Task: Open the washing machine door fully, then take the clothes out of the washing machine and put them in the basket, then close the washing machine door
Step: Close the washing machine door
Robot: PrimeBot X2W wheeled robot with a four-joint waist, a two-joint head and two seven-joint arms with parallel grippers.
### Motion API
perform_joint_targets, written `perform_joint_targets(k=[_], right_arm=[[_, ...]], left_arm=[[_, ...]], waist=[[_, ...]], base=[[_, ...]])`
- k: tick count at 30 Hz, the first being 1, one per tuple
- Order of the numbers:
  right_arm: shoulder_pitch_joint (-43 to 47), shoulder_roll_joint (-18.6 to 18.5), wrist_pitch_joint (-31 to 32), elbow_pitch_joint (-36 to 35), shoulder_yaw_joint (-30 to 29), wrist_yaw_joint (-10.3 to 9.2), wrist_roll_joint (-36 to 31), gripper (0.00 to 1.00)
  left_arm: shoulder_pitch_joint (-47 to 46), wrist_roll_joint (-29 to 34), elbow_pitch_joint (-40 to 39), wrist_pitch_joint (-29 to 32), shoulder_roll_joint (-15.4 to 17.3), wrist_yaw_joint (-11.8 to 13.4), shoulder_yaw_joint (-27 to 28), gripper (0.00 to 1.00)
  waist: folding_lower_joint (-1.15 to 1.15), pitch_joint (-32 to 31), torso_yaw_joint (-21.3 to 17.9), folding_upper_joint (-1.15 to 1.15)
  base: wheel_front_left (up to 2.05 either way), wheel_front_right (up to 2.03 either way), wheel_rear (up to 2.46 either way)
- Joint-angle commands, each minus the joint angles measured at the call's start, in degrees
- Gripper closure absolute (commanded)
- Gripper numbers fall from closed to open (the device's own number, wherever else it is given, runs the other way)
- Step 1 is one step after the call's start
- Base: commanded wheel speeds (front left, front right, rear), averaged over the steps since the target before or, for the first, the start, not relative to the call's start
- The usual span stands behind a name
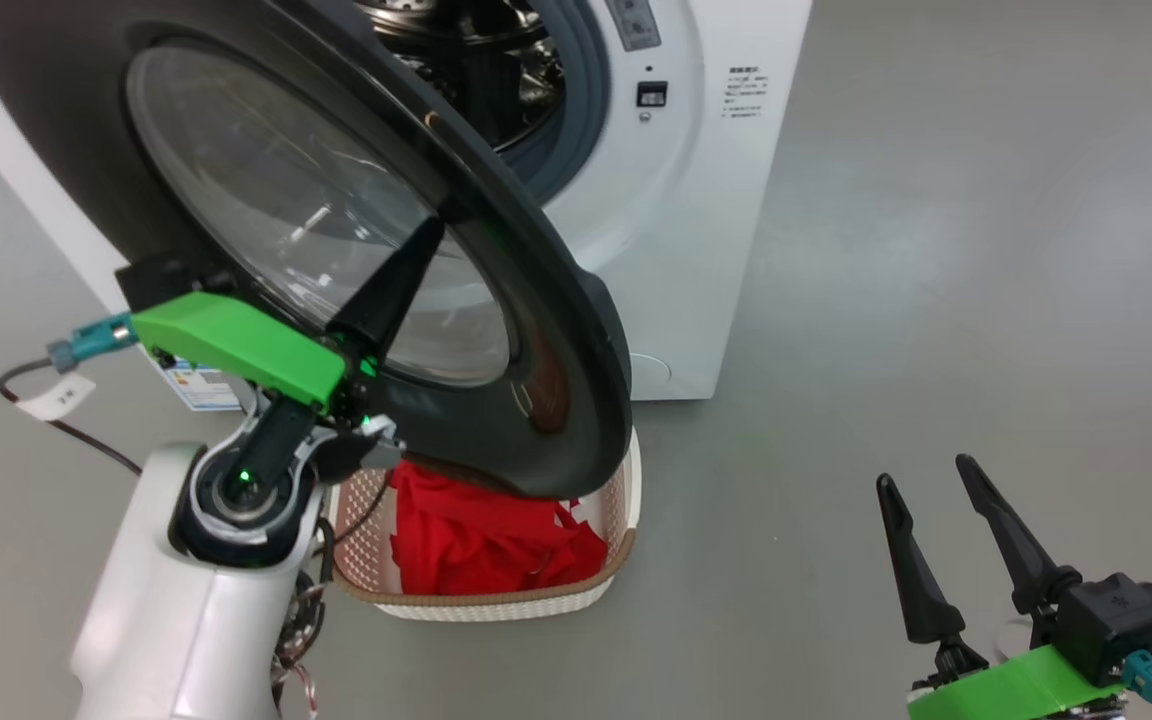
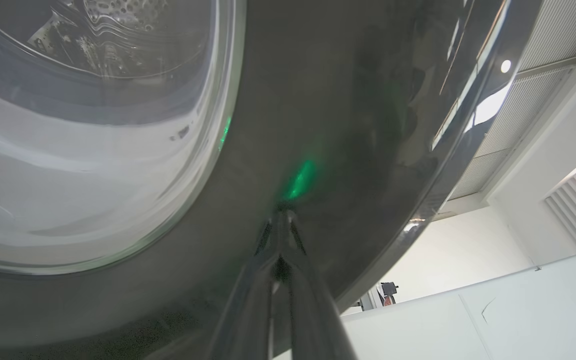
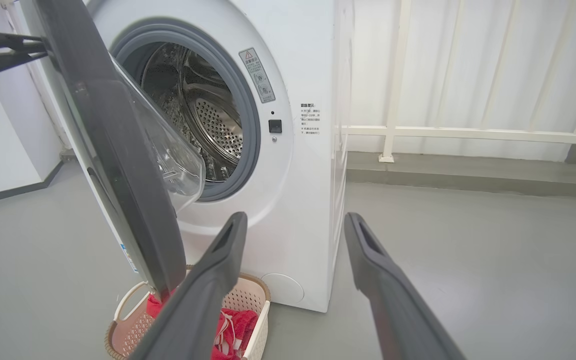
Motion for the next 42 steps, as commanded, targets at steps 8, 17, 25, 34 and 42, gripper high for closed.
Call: perform_joint_targets(k=[8, 17, 25, 34, 42], right_arm=[[-4.07, -0.73, -0.7, -1.31, 1.74, 0.36, 1.12, 0.0], [-5.07, -0.73, -0.94, -1.19, 1.87, 0.36, 1.36, 0.0], [-6.32, -0.73, -1.12, -0.79, 2.42, 0.36, 2.17, 0.0], [-7.3, -0.73, -1.26, -0.69, 2.67, 0.36, 2.65, 0.0], [-7.9, -0.73, -1.34, -0.38, 3.03, 0.36, 2.83, 0.0]], left_arm=[[-6.17, 1.82, 0.58, -3.15, 0.69, -1.66, 2.24, 1.0], [-10.61, 2.1, 3.45, -4.41, 0.66, -2.98, 1.62, 1.0], [-14.35, 2.34, 6.74, -5.5, 0.65, -4.3, 0.74, 1.0], [-18.59, 2.95, 10.41, -6.55, 0.75, -5.53, 0.98, 1.0], [-21.68, 3.24, 13.44, -7.05, 0.88, -6.74, 1.31, 1.0]], waist=[[0.0, 3.23, -3.26, 0.0], [0.0, 5.47, -4.43, 0.0], [0.0, 7.22, -6.13, 0.0], [0.0, 9.51, -7.64, 0.0], [0.0, 11.03, -8.93, 0.0]], base=[[0.0, 0.0, 0.0], [0.0, 0.0, 0.0], [0.0, 0.0, 0.0], [0.0, 0.0, 0.0], [0.0, 0.0, 0.0]])
